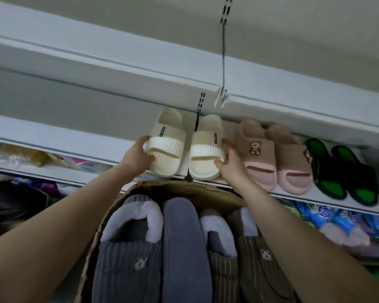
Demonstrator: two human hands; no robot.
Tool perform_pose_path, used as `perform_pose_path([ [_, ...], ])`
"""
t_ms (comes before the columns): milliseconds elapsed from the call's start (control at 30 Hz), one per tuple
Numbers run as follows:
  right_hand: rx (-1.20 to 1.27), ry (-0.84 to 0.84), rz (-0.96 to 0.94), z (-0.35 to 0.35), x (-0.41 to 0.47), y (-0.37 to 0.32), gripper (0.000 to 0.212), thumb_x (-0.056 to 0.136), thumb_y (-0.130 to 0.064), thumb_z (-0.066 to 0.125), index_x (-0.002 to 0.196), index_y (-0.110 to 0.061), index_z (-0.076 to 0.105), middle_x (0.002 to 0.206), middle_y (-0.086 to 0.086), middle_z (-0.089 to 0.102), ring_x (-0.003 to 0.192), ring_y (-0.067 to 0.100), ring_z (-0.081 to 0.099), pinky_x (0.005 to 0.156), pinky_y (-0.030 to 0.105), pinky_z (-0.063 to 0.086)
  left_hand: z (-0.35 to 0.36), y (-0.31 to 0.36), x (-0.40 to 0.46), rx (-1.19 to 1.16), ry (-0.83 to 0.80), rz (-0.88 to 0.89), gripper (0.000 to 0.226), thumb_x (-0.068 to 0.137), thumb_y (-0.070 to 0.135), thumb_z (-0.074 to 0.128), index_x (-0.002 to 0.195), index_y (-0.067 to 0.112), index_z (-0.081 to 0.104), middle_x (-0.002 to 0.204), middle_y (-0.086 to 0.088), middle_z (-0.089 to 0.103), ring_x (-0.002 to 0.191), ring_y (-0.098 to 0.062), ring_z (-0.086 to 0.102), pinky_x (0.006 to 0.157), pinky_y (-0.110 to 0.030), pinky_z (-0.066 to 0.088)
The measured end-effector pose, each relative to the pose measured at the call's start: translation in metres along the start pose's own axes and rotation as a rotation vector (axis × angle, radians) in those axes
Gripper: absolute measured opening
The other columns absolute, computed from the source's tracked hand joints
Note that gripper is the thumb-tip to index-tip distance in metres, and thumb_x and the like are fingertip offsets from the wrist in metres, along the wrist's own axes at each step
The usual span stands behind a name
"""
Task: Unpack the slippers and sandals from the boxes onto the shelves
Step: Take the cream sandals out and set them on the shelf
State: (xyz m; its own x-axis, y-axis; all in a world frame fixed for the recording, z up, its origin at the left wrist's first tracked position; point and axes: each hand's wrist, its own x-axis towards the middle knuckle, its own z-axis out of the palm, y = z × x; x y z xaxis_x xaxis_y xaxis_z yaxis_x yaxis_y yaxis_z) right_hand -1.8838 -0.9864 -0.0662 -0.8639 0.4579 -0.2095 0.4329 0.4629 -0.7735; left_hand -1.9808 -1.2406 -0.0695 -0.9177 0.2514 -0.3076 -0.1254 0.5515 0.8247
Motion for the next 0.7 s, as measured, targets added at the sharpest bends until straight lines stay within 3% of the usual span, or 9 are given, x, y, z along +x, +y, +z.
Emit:
perform_pose_path([
  [100,-0.227,0.027,-0.059,0.001,0.005,-0.002,0.074,0.090,-0.007,0.057,0.152,-0.029,0.023,0.143,0.012,0.045,0.125,0.033,0.049,0.096,0.031,0.042,0.004,0.000,0.008,0.244,0.037,0.116,0.069,0.086,0.007,0.058,0.147,0.017,0.029,0.134,-0.022,0.048,0.117,-0.038,0.051,0.101,-0.039,0.041],
  [233,-0.426,-0.067,-0.176,-0.001,-0.001,-0.009,0.093,0.084,-0.025,0.065,0.155,-0.040,0.006,0.159,0.013,0.013,0.146,0.035,0.019,0.116,0.042,0.028,0.016,-0.003,0.001,0.294,-0.033,0.276,0.111,0.071,0.024,0.081,0.153,0.018,0.006,0.154,-0.017,0.014,0.140,-0.031,0.025,0.114,-0.041,0.028],
  [333,-0.548,-0.097,-0.226,0.001,0.005,-0.013,0.089,0.088,-0.036,0.066,0.154,-0.045,0.007,0.161,0.013,0.006,0.144,0.041,0.022,0.114,0.042,0.030,0.023,-0.007,0.005,0.380,-0.070,0.306,0.129,0.065,0.028,0.087,0.153,0.021,-0.006,0.157,-0.019,0.004,0.145,-0.032,0.016,0.116,-0.042,0.026],
  [533,-0.632,-0.066,-0.279,0.002,0.026,-0.016,0.082,0.092,-0.033,0.065,0.155,-0.039,0.012,0.162,0.015,0.008,0.141,0.039,0.034,0.110,0.042,0.036,0.024,0.001,0.023,0.434,-0.110,0.318,0.129,0.070,0.024,0.084,0.151,0.024,-0.017,0.159,-0.018,-0.009,0.148,-0.030,0.010,0.116,-0.039,0.025],
  [700,-0.647,-0.077,-0.288,0.003,0.028,-0.014,0.082,0.093,-0.032,0.063,0.155,-0.038,0.010,0.162,0.014,0.005,0.144,0.040,0.028,0.112,0.044,0.035,0.021,0.008,0.024,0.495,-0.125,0.282,0.127,0.073,0.029,0.082,0.150,0.029,-0.018,0.160,-0.016,-0.006,0.143,-0.035,0.024,0.115,-0.039,0.026],
])
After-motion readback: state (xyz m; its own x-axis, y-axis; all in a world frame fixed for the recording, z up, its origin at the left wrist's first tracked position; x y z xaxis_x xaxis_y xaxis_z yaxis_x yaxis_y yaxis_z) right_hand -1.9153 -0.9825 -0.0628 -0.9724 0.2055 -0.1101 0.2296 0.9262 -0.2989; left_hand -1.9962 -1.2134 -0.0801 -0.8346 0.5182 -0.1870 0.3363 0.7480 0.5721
